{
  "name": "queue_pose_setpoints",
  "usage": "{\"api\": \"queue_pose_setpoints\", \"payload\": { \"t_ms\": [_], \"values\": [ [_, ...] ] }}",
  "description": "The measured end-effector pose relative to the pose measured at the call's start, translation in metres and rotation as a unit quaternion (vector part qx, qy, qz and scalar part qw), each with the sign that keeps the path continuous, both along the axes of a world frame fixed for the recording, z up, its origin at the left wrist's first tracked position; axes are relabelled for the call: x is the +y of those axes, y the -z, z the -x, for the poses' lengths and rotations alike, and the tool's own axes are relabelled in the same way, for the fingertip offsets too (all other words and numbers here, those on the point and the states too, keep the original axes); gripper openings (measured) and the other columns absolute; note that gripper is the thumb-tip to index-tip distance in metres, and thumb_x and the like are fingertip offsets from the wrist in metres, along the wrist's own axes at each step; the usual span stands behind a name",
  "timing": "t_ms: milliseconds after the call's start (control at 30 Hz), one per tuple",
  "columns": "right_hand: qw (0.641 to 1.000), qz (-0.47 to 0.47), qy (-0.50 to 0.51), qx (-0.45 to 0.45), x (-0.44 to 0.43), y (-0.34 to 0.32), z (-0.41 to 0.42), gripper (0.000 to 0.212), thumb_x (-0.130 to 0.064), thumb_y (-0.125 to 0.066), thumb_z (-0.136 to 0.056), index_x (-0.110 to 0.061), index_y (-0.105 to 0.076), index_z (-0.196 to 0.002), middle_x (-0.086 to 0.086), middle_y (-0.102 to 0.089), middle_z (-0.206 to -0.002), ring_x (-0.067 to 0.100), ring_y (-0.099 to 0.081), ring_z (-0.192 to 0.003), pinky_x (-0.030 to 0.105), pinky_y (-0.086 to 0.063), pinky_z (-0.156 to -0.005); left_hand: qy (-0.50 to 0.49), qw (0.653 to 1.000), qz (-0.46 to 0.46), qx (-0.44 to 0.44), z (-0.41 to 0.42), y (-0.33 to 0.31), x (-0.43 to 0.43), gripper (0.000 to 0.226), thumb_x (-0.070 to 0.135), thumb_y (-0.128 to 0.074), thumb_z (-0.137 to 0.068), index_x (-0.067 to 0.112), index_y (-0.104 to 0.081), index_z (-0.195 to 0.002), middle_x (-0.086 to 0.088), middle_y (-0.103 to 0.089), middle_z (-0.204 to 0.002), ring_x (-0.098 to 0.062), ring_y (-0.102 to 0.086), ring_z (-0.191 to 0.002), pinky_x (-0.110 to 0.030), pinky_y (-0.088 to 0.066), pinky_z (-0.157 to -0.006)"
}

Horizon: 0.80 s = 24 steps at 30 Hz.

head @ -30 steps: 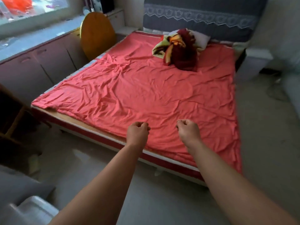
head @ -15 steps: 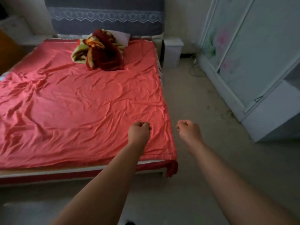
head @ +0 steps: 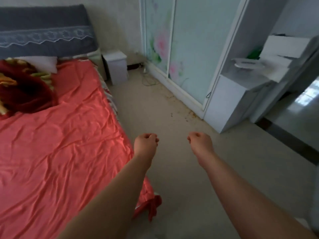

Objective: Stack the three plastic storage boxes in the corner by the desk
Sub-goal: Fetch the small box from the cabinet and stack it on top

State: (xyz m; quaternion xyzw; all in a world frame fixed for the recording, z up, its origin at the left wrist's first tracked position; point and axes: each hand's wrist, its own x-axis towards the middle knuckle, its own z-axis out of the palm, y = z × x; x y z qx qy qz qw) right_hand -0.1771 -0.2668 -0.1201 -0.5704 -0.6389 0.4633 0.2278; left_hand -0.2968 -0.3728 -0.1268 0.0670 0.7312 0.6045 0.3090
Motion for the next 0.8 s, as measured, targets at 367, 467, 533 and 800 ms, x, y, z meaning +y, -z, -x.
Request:
{"api": "queue_pose_setpoints", "payload": {
  "t_ms": [367,467,533,800],
  "values": [
    [0.989,0.021,0.133,0.060,0.112,-0.015,-0.018,0.025,-0.021,-0.044,-0.095,-0.008,-0.066,-0.097,0.008,-0.061,-0.085,0.014,-0.048,-0.060,0.023,-0.035,-0.049,0.137,0.990,0.015,0.016,0.004,-0.016,0.152,0.018,0.016,-0.050,-0.092,0.009,-0.066,-0.094,-0.003,-0.065,-0.077,-0.018,-0.058,-0.073,-0.030,-0.047,-0.071],
    [0.984,0.011,0.160,0.071,0.150,-0.017,-0.035,0.024,-0.018,-0.045,-0.093,-0.005,-0.065,-0.092,0.008,-0.057,-0.079,0.014,-0.045,-0.057,0.023,-0.032,-0.047,0.161,0.987,0.021,0.018,-0.011,-0.019,0.198,0.016,0.017,-0.050,-0.093,0.011,-0.064,-0.093,-0.003,-0.066,-0.081,-0.019,-0.060,-0.077,-0.034,-0.051,-0.076],
    [0.982,0.006,0.174,0.068,0.176,-0.020,-0.047,0.023,-0.016,-0.044,-0.093,-0.006,-0.064,-0.091,0.006,-0.053,-0.071,0.013,-0.043,-0.053,0.022,-0.030,-0.045,0.173,0.985,0.019,0.016,-0.020,-0.021,0.229,0.016,0.017,-0.049,-0.094,0.010,-0.064,-0.095,-0.004,-0.066,-0.084,-0.020,-0.060,-0.080,-0.035,-0.052,-0.078],
    [0.976,-0.012,0.205,0.078,0.310,-0.031,-0.102,0.029,-0.013,-0.042,-0.092,-0.013,-0.046,-0.063,0.003,-0.040,-0.058,0.013,-0.034,-0.048,0.019,-0.023,-0.041,0.198,0.980,-0.001,0.011,-0.069,-0.033,0.372,0.017,0.014,-0.047,-0.095,0.010,-0.063,-0.087,-0.004,-0.064,-0.080,-0.020,-0.058,-0.080,-0.034,-0.050,-0.079]
  ]
}}
